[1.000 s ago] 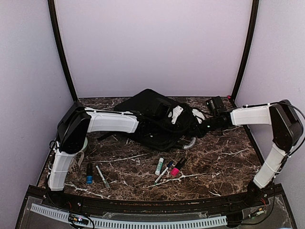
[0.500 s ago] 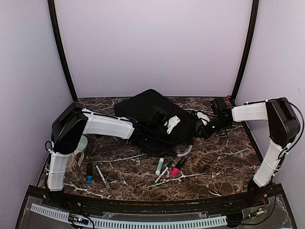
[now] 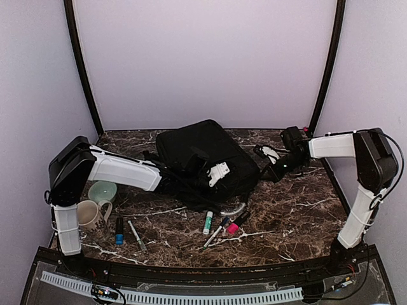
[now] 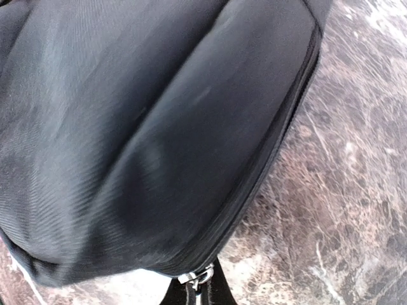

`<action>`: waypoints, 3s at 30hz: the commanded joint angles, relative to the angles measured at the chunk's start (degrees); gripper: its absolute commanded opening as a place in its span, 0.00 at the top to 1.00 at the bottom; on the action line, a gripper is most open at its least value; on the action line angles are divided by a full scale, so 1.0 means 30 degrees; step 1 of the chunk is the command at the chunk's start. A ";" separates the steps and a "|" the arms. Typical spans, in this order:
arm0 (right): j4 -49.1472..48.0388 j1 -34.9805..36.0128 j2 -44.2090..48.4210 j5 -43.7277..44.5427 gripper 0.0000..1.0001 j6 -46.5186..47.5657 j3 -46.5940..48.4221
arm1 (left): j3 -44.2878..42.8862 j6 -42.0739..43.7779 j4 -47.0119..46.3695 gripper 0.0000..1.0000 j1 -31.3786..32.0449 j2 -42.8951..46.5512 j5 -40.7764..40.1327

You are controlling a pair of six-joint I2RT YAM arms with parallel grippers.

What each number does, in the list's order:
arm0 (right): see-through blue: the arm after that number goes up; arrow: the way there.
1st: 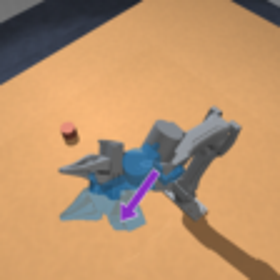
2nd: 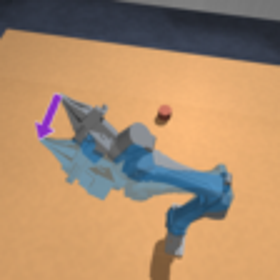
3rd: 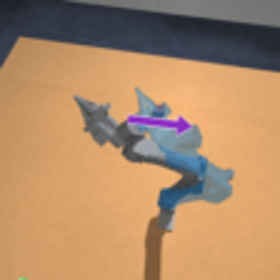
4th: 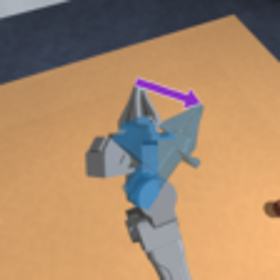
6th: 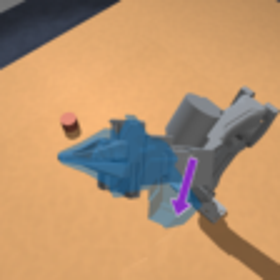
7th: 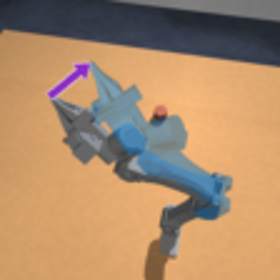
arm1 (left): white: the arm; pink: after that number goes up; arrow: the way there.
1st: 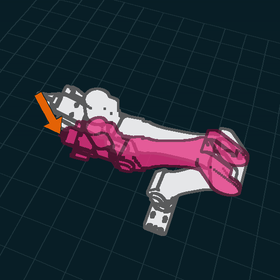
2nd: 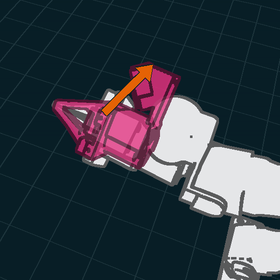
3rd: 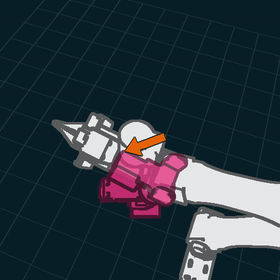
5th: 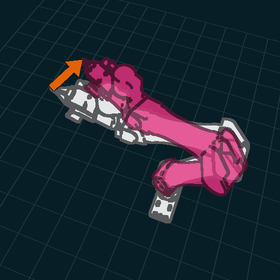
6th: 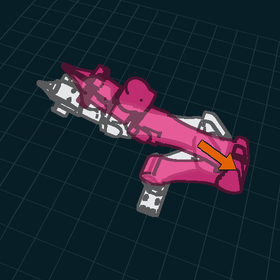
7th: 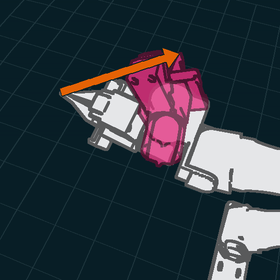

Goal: Pack the student bag
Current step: Zip the student bag at the center of the board.

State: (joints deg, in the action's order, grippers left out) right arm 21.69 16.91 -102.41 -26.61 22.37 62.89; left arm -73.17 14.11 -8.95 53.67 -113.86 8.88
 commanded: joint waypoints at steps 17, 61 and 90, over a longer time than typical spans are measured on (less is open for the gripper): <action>0.1225 0.2634 0.1199 -0.2129 1.00 0.0244 0.1630 | -0.1450 -0.1283 -0.1463 0.39 0.0552 0.0285 0.1324; 0.3053 0.1455 -0.6323 -0.0809 1.00 -0.0979 0.8775 | -0.1125 0.0320 -0.0711 1.00 0.0948 0.0440 -0.0148; 0.5022 0.0510 -0.2537 -0.3213 0.45 -0.2727 0.8561 | -0.0661 -0.4851 0.4440 0.34 -0.2386 0.5944 -0.7794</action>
State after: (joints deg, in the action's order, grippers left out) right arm 34.17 17.65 -108.95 -29.56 16.51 86.59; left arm -76.64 7.22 -2.46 51.05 -99.31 -8.14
